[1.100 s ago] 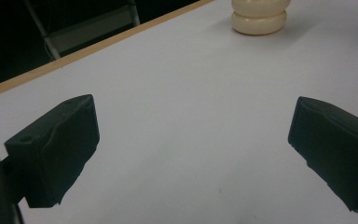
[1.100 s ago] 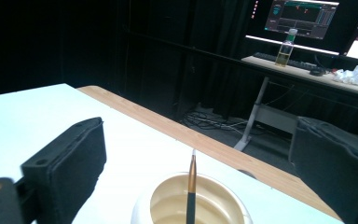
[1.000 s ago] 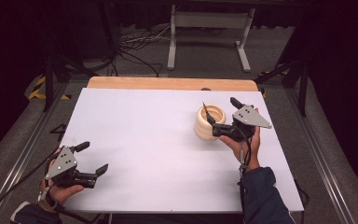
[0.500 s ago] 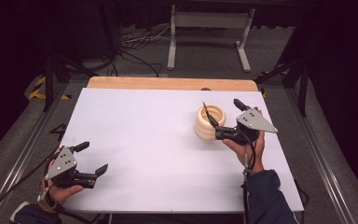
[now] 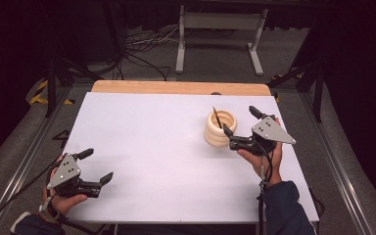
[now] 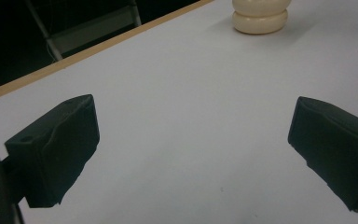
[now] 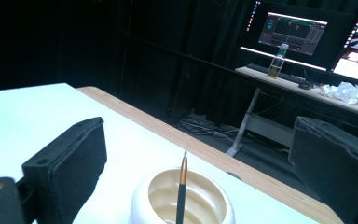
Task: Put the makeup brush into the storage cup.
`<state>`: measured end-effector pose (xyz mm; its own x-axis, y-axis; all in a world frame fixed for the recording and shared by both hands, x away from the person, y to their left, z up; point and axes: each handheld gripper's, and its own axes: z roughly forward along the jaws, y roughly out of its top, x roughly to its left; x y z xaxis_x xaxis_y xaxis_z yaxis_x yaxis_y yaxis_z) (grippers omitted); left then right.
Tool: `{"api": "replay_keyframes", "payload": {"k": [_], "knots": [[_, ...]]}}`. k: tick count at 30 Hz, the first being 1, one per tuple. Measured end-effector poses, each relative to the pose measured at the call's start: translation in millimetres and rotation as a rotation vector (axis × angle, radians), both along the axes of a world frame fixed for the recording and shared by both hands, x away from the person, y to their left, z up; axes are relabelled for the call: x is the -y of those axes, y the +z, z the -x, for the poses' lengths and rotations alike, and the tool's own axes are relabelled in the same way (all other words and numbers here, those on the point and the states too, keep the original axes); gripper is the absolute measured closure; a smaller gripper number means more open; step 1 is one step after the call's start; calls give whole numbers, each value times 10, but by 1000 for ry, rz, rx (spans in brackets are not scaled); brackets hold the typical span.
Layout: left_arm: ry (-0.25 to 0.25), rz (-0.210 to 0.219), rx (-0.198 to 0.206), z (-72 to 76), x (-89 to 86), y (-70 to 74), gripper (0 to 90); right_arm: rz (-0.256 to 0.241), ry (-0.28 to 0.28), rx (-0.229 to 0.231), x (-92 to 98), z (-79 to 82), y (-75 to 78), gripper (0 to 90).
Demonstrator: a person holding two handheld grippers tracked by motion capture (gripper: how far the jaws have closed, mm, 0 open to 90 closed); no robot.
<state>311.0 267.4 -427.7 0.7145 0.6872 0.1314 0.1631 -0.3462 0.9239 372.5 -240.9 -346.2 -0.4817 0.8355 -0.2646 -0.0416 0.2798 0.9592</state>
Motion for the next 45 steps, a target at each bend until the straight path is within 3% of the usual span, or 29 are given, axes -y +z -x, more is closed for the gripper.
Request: {"api": "replay_keyframes", "payload": {"k": [9, 20, 45], "knots": [[-3, -2, -3, 2, 1, 1, 29, 19, -7, 1, 35, 43, -42, 47], [-3, -6, -2, 3, 1, 1, 30, 7, -11, -2, 114, 98, -65, 52], [-2, -20, 7, 7, 17, 0, 33, 69, -16, 1, 220, 254, -164, 56]]}}
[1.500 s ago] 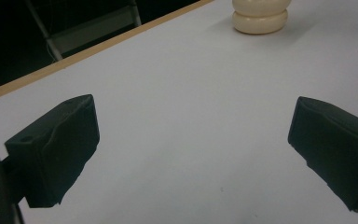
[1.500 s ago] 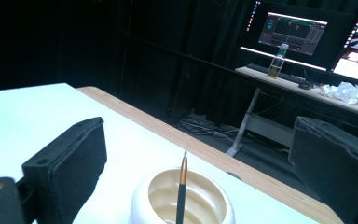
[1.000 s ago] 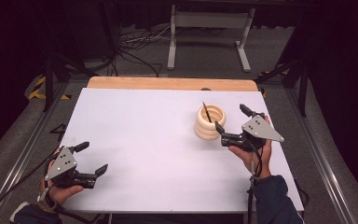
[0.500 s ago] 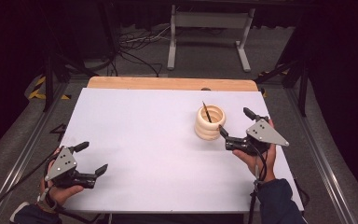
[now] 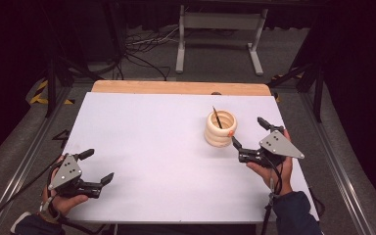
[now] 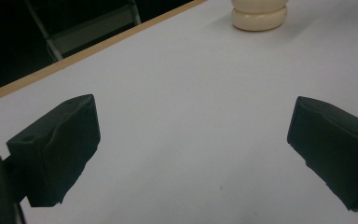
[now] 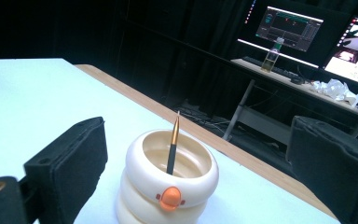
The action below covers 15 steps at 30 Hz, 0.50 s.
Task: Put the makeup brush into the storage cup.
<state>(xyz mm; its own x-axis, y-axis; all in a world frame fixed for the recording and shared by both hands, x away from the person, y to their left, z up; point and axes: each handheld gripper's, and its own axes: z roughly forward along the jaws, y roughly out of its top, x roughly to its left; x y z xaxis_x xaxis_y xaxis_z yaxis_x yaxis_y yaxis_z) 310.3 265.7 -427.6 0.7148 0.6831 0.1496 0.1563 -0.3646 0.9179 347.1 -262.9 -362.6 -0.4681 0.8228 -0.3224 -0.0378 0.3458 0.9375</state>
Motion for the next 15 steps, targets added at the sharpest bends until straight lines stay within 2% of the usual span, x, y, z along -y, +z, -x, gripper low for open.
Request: {"api": "replay_keyframes", "payload": {"k": [15], "knots": [[-2, -1, -3, 0, 6, -2, 32, 0, -25, -10, 142, 119, -118, 59]]}}
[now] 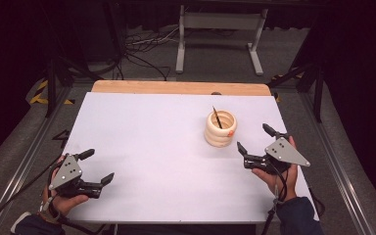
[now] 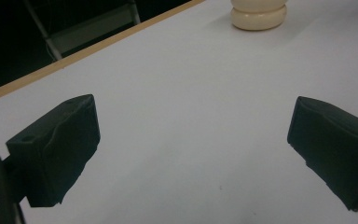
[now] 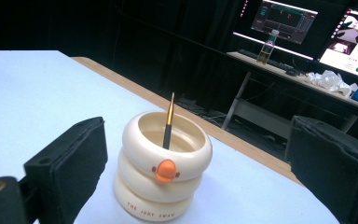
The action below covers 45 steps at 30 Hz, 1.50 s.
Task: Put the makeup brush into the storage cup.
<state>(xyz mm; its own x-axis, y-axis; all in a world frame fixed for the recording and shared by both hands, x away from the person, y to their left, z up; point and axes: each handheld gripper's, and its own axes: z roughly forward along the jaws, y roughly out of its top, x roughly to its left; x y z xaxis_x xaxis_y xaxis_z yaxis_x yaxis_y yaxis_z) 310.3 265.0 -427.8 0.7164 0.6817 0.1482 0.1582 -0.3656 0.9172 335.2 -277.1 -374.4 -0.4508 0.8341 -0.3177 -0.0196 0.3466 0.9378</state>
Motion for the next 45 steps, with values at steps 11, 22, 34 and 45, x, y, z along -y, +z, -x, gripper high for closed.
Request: {"api": "replay_keyframes", "payload": {"k": [11, 22, 34, 45], "knots": [[-1, 3, 0, -1, 0, 0, 32, 37, -26, -27, 55, 85, -162, 59], [-3, 2, 1, -2, 6, -4, 32, 75, -32, -47, 99, 214, -297, 59], [-7, -4, -9, -3, 15, -11, 32, 99, -45, -84, 211, 329, -406, 59], [-14, -3, -11, -18, 19, -13, 32, 110, -74, -119, 329, 437, -489, 60]]}}
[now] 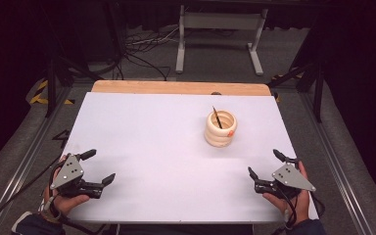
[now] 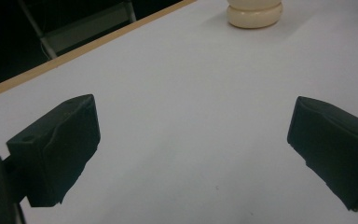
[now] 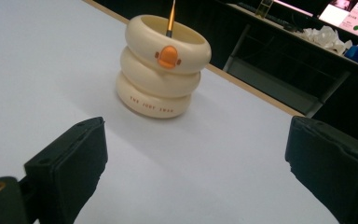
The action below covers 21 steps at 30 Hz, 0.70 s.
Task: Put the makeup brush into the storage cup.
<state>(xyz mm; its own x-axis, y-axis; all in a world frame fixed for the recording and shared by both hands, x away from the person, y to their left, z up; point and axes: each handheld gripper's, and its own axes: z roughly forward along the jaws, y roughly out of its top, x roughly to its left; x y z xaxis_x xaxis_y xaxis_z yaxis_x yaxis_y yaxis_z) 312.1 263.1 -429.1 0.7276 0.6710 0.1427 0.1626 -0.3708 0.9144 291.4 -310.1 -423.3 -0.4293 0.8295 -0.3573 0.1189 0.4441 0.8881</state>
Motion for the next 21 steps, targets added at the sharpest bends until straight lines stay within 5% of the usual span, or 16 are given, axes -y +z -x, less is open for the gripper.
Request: {"api": "replay_keyframes", "payload": {"k": [21], "knots": [[-11, -10, -3, 1, 19, -7, 33, -5, -12, -35, 84, 61, -65, 63]]}}
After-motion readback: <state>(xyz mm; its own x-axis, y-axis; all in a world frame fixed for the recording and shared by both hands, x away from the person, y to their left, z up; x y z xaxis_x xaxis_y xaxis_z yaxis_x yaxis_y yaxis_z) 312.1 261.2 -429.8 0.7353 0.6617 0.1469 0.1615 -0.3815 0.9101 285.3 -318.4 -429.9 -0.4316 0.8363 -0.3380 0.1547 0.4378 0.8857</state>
